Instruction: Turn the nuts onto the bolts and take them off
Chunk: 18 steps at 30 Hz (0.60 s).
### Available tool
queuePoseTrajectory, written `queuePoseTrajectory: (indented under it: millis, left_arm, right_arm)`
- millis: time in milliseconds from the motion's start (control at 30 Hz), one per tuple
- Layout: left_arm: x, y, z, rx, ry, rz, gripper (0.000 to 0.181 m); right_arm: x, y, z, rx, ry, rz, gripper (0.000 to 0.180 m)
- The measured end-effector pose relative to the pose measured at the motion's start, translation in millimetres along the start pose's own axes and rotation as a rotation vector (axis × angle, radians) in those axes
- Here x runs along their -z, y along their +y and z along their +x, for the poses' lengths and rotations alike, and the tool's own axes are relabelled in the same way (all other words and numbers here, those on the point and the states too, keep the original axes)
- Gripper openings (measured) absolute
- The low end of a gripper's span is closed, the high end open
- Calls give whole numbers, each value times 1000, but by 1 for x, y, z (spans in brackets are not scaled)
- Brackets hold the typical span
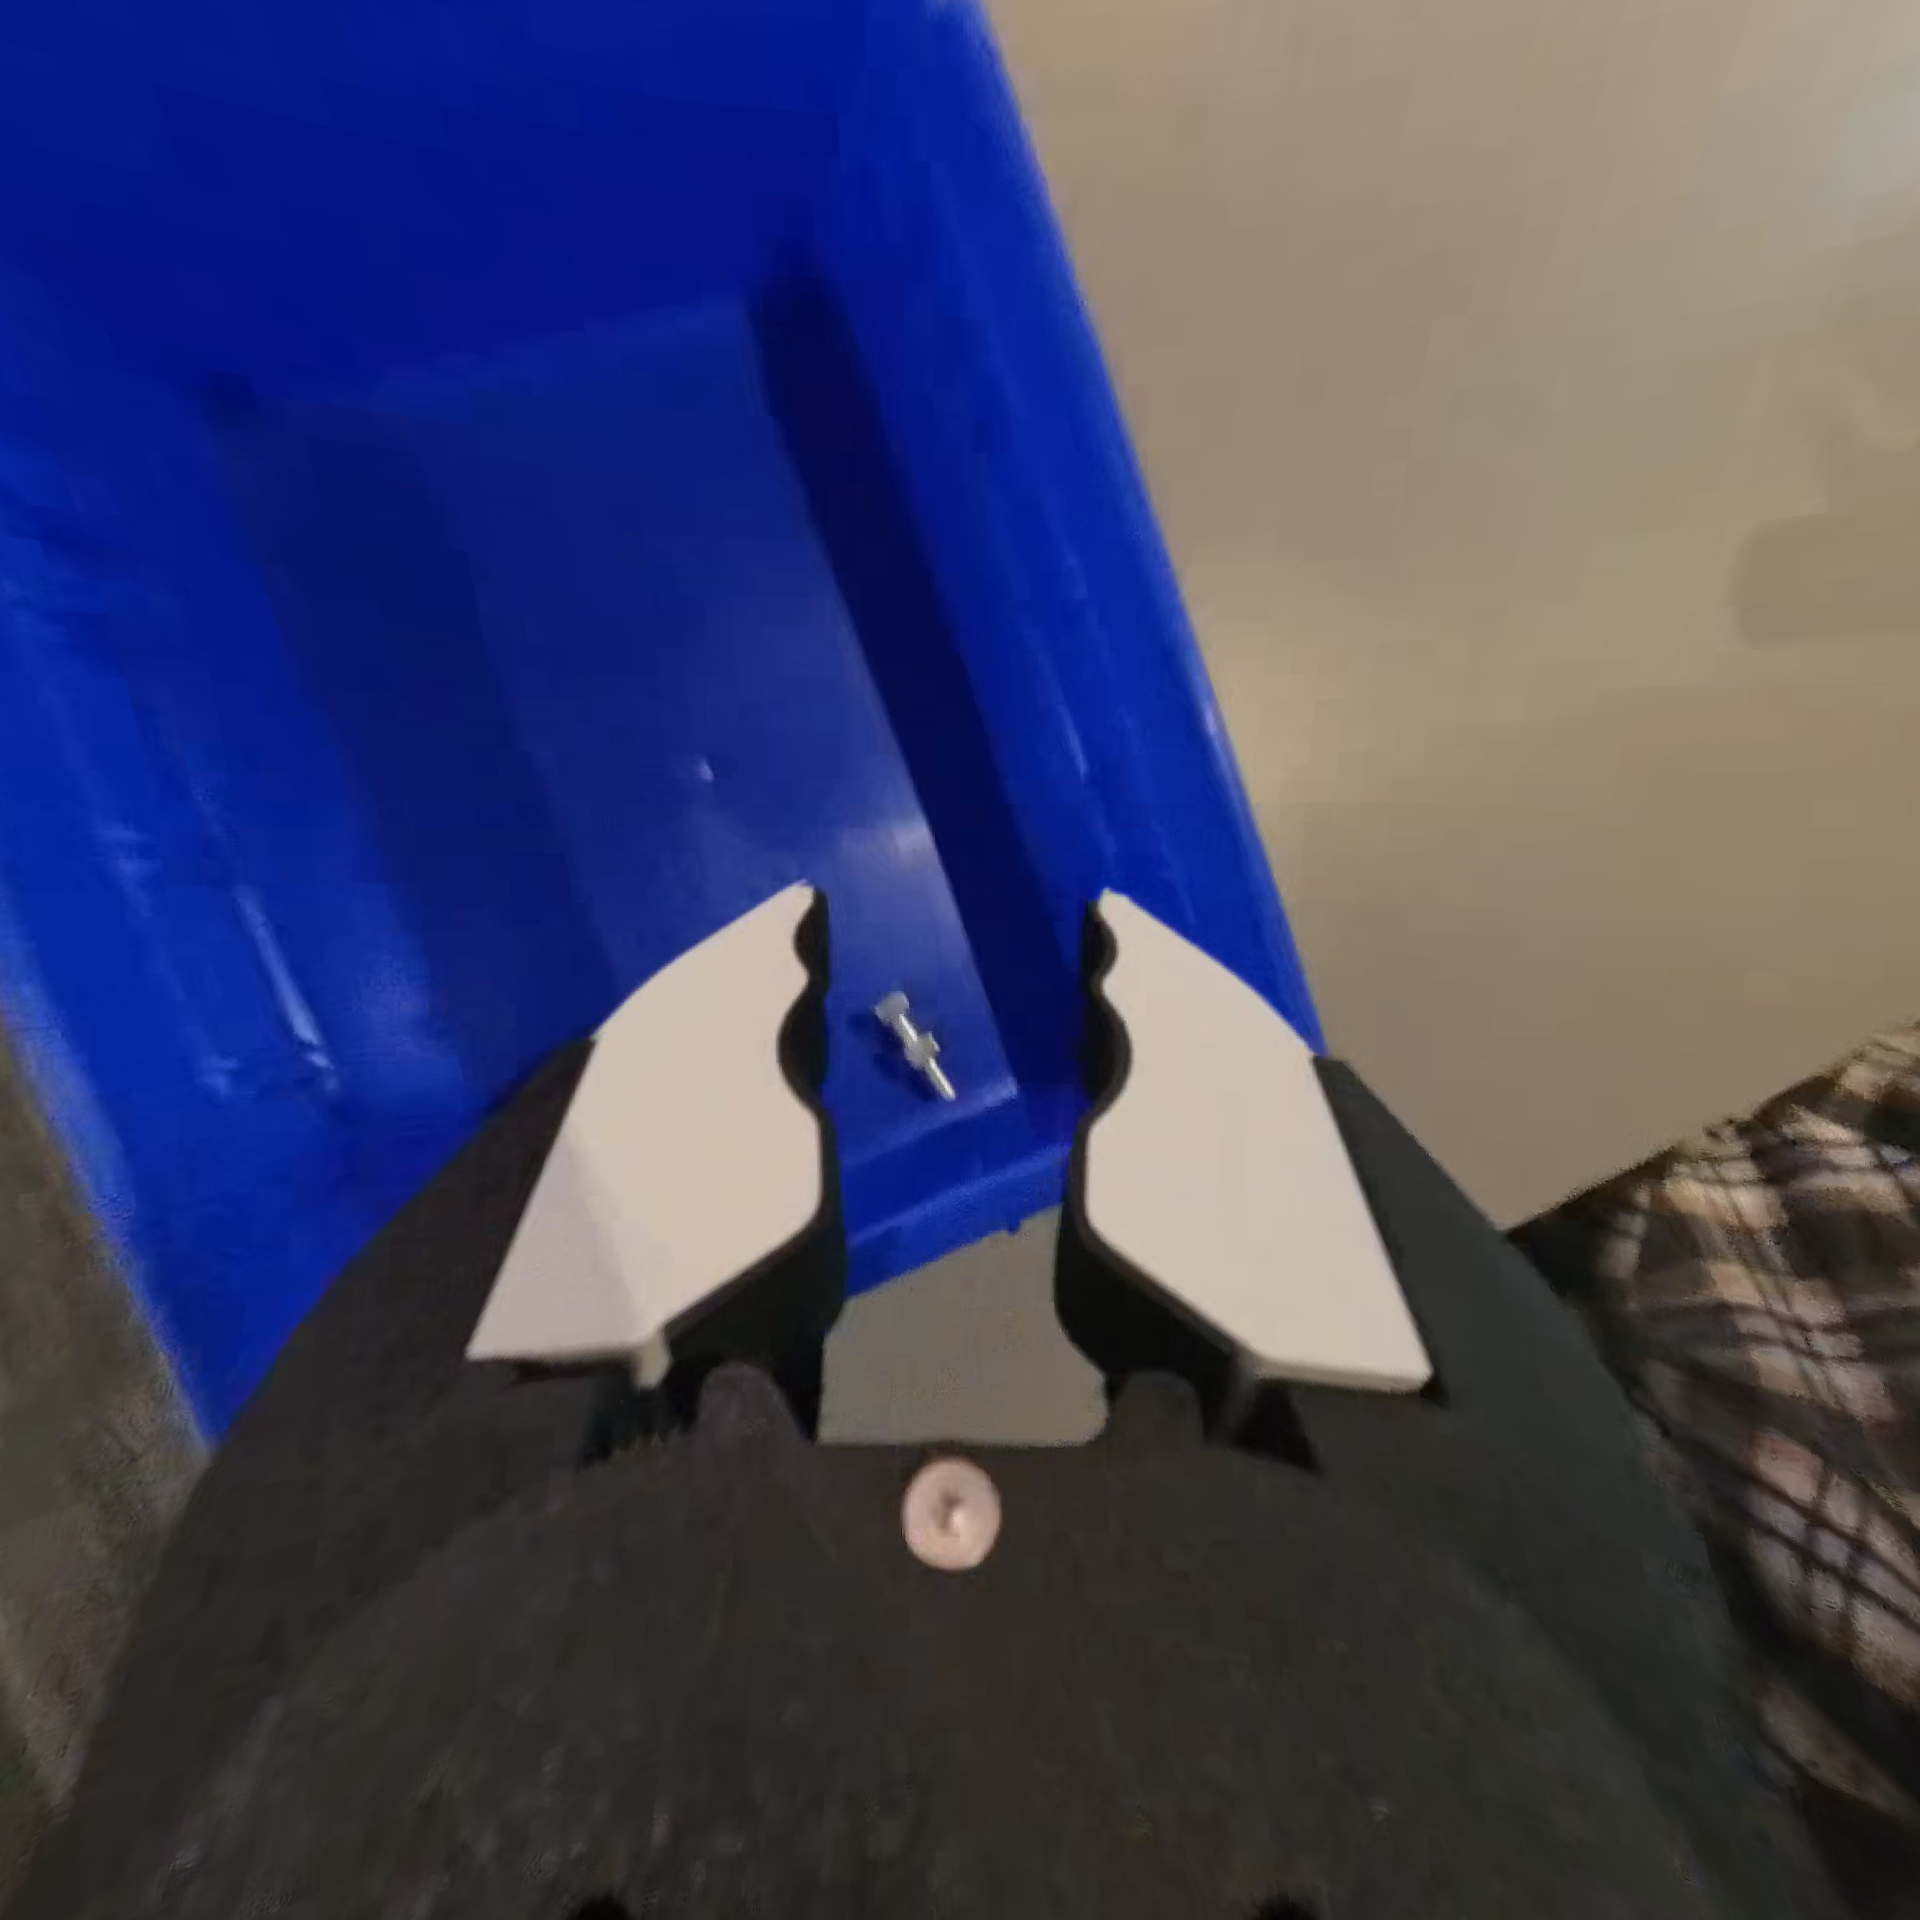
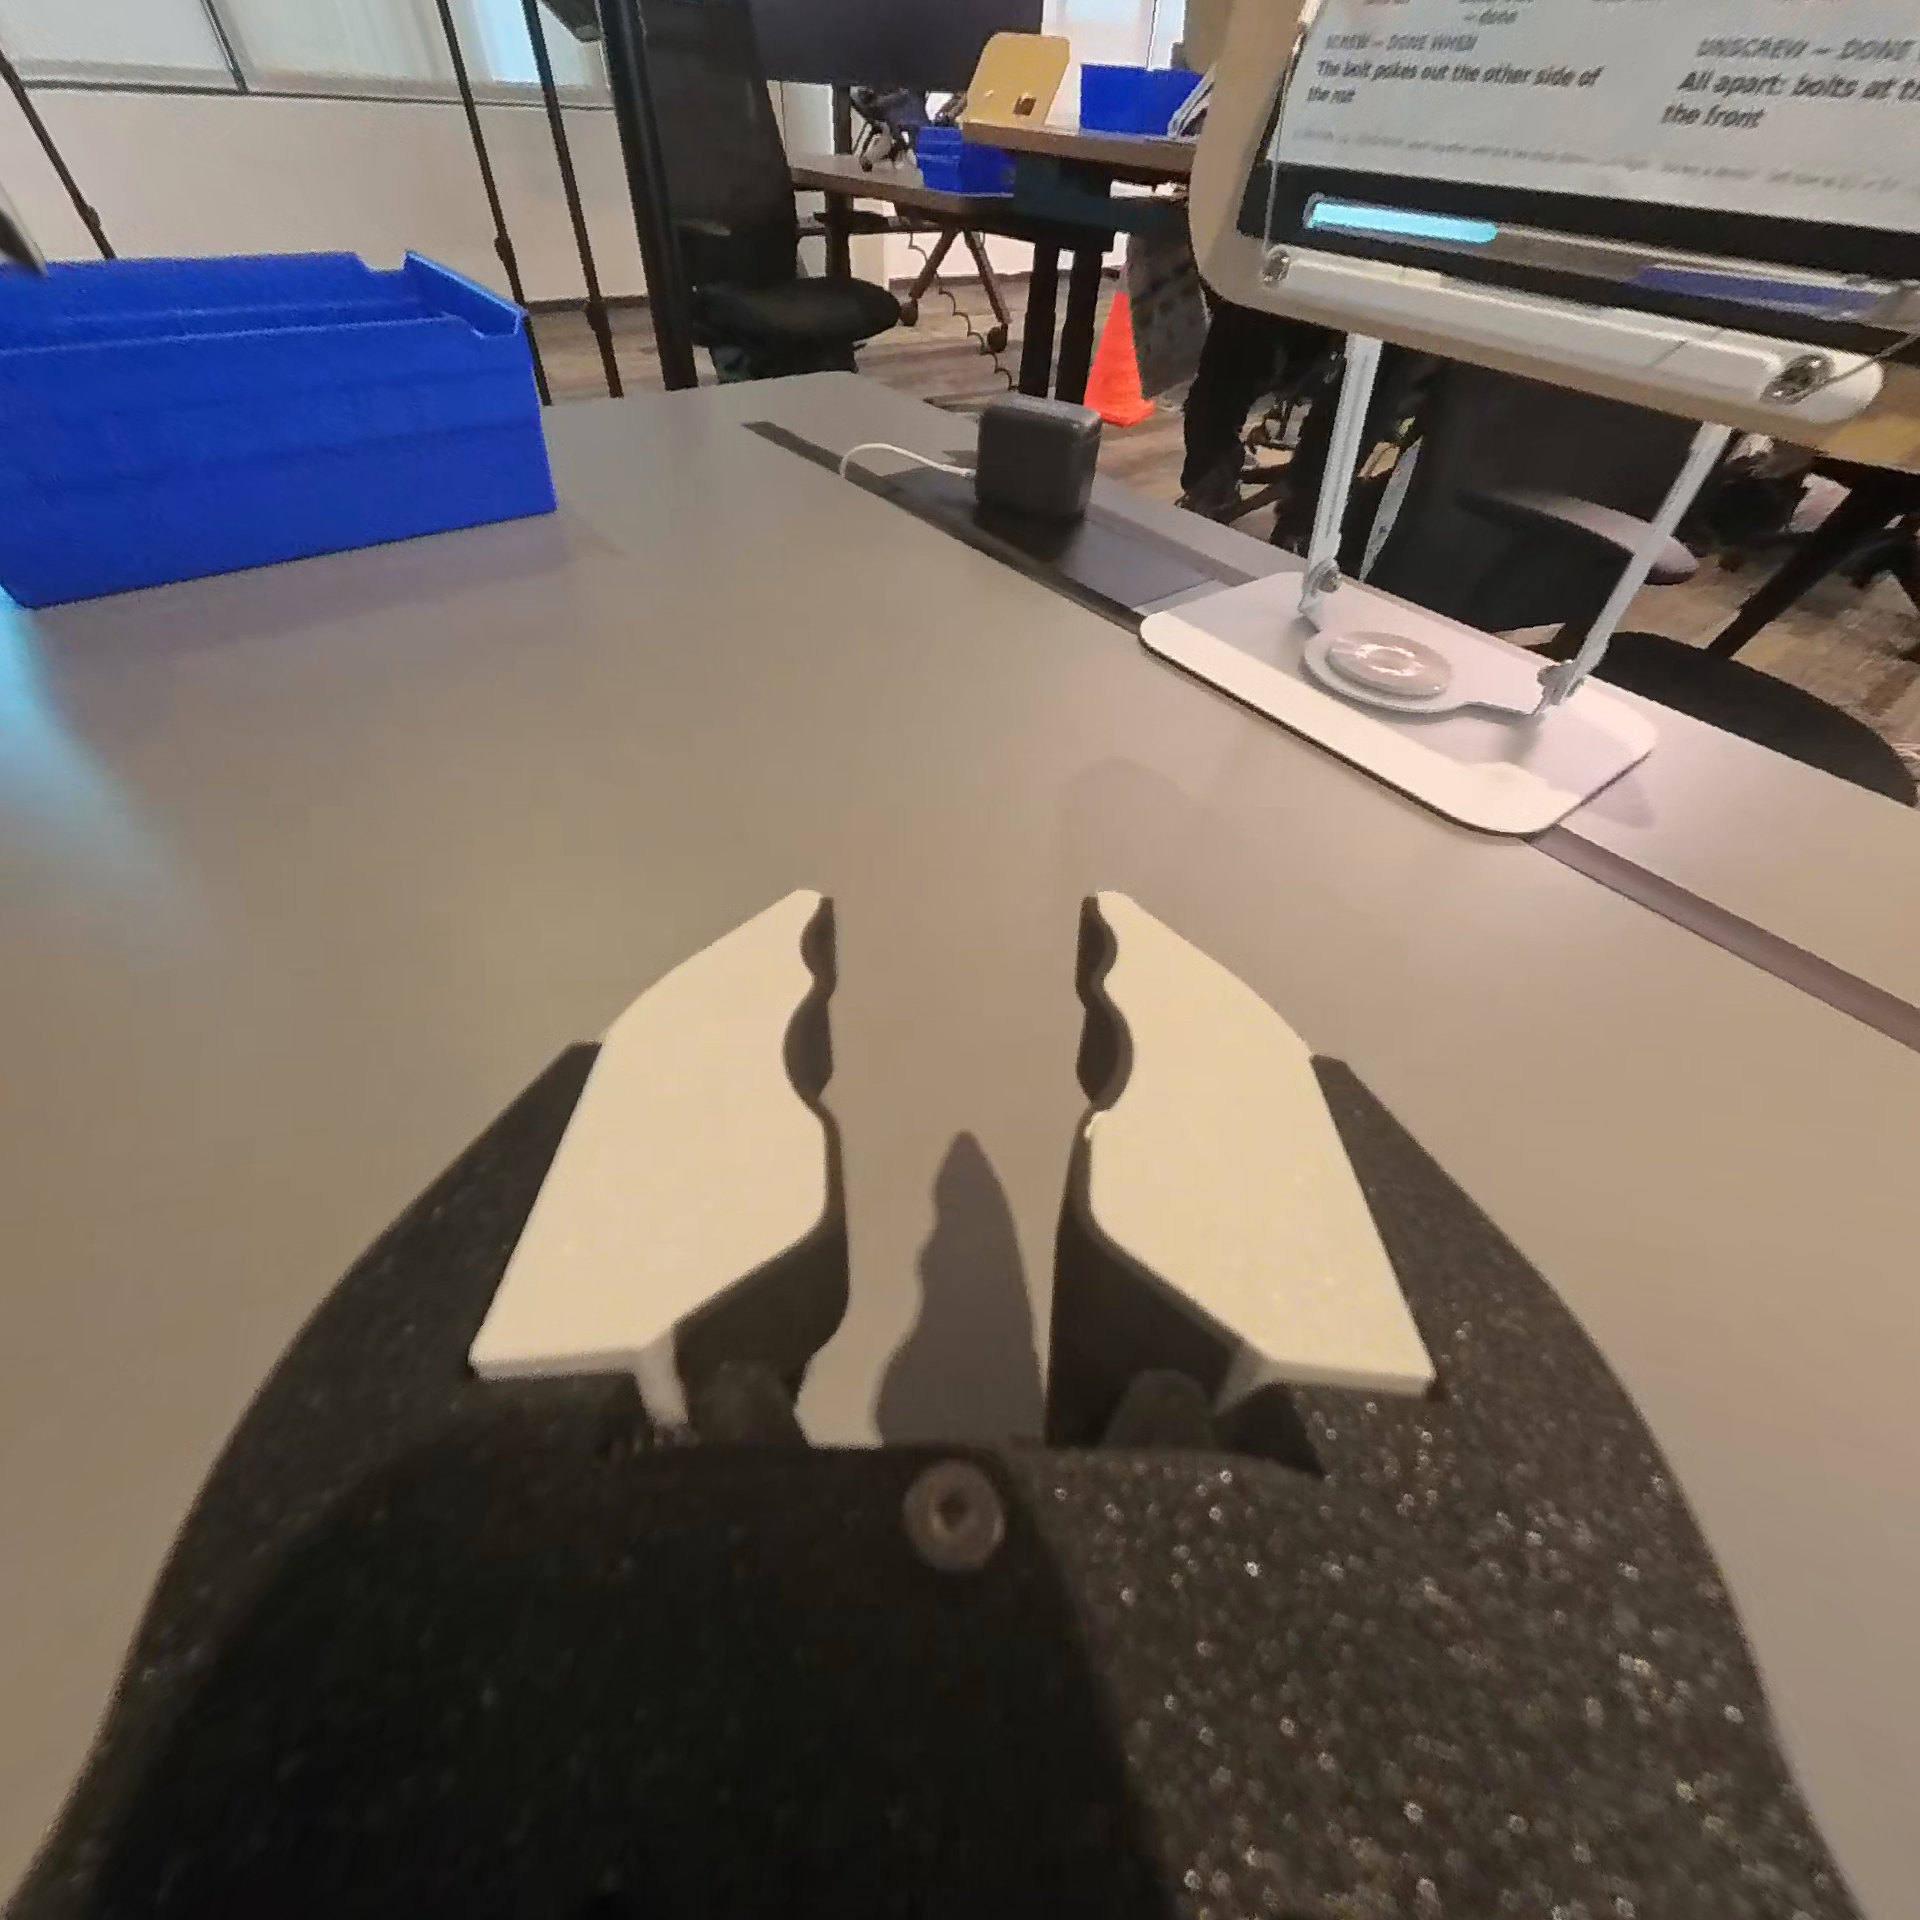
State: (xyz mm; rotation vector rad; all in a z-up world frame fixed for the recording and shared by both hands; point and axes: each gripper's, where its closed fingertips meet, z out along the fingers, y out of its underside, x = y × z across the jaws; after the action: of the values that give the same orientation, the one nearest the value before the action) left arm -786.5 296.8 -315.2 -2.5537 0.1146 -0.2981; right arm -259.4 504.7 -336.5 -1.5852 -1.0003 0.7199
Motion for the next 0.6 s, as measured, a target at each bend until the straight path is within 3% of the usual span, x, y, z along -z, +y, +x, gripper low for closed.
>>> queuePoseTrajectory:
  millis: [200, 600]
  left_arm:
    - [-42, 55, -10, 92, -30, -352, 30]
    - [-69, 89, -18, 155, -12, -591, 34]
  right_arm:
    - [1, -1, -2, 7, 2, -5, 44]
    - [5, -6, -8, 18, -14, -1, 45]
